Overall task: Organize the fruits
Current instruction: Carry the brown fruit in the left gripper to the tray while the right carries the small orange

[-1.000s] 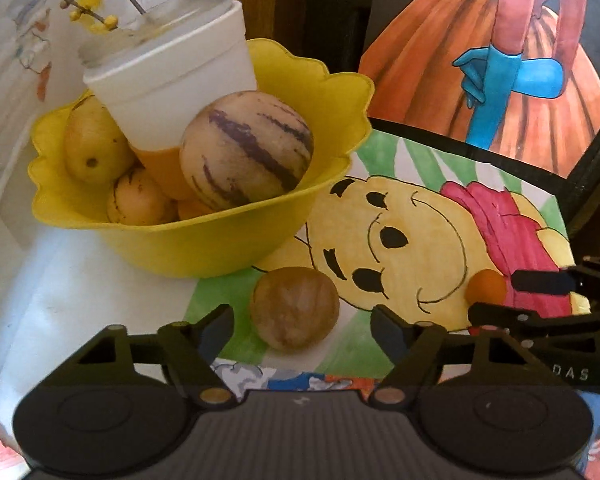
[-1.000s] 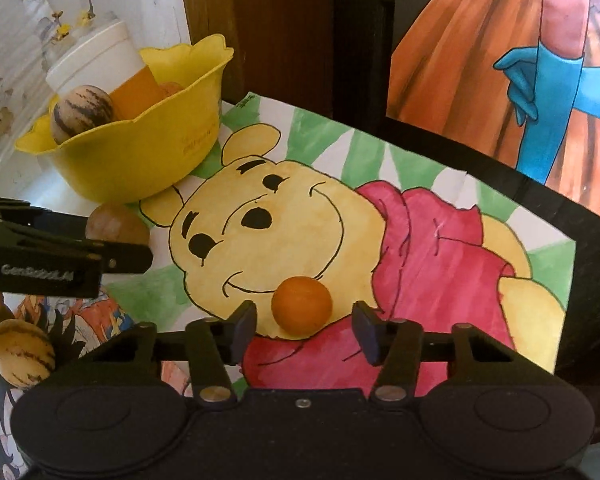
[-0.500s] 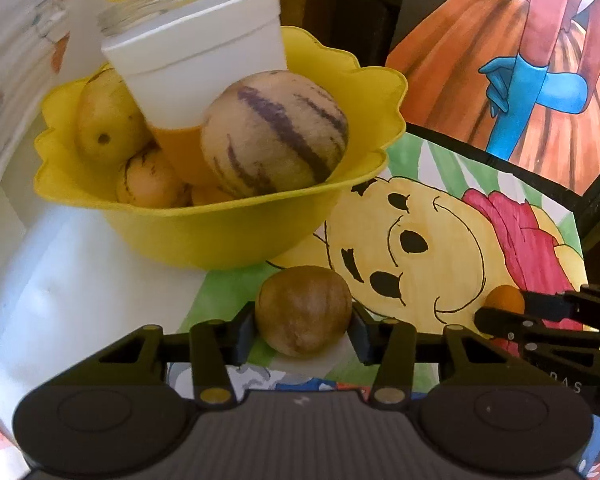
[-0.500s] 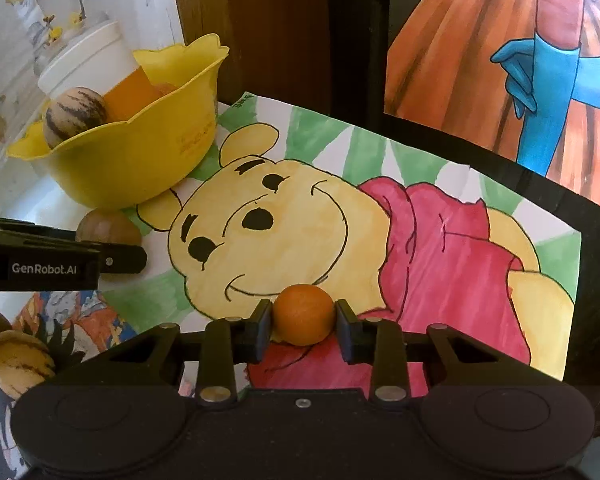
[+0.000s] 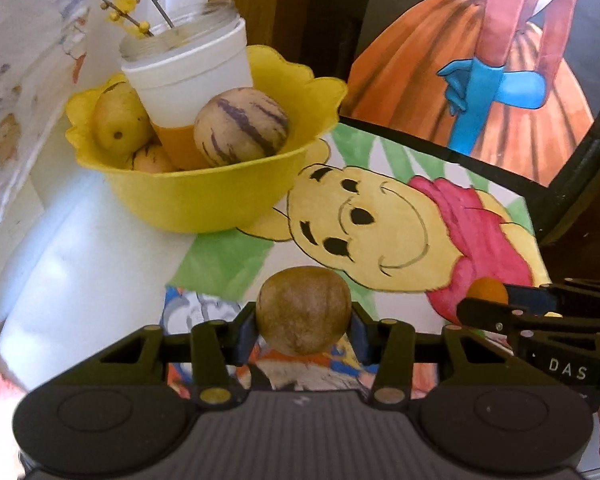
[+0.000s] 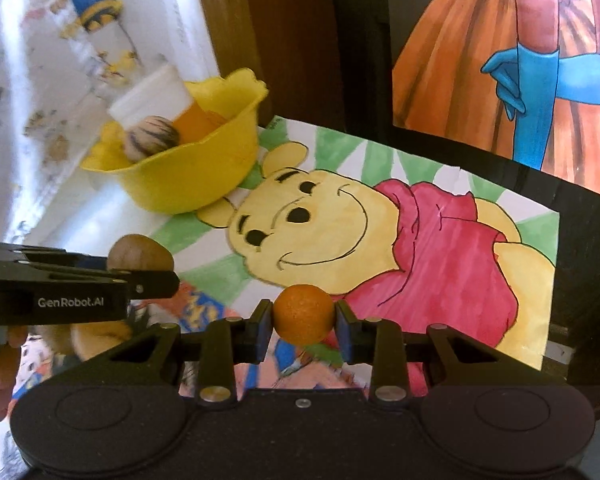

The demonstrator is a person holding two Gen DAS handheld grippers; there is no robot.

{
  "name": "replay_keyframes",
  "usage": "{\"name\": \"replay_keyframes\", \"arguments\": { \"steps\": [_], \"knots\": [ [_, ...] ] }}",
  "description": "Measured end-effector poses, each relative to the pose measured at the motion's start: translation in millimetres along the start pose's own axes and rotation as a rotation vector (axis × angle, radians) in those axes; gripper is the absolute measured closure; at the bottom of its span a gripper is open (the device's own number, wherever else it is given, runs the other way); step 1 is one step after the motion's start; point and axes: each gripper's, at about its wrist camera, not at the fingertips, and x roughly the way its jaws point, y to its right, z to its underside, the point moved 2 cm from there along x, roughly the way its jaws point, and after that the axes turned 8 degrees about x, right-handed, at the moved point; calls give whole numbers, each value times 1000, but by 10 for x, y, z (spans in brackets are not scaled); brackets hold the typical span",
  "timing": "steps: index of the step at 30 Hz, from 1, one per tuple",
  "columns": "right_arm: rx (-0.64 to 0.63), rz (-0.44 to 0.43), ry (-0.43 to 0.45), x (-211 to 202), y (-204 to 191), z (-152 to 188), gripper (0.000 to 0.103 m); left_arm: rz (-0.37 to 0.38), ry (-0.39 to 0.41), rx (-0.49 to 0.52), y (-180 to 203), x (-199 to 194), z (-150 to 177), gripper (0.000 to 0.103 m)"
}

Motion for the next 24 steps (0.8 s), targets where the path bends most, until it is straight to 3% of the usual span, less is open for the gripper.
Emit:
{"name": "replay_keyframes", "arguments": {
  "steps": [10,16,24],
  "knots": [
    [57,-19,27,-924,-255,472,68,15,53,-66,104,-873,391,53],
    [115,14,33,-1536,-440,958,68,25,106,-48,127,-1436,745,53],
    [183,92,12,-2080,-715,1727,68,61,81,-13,104,-1984,1378,53]
  ]
}}
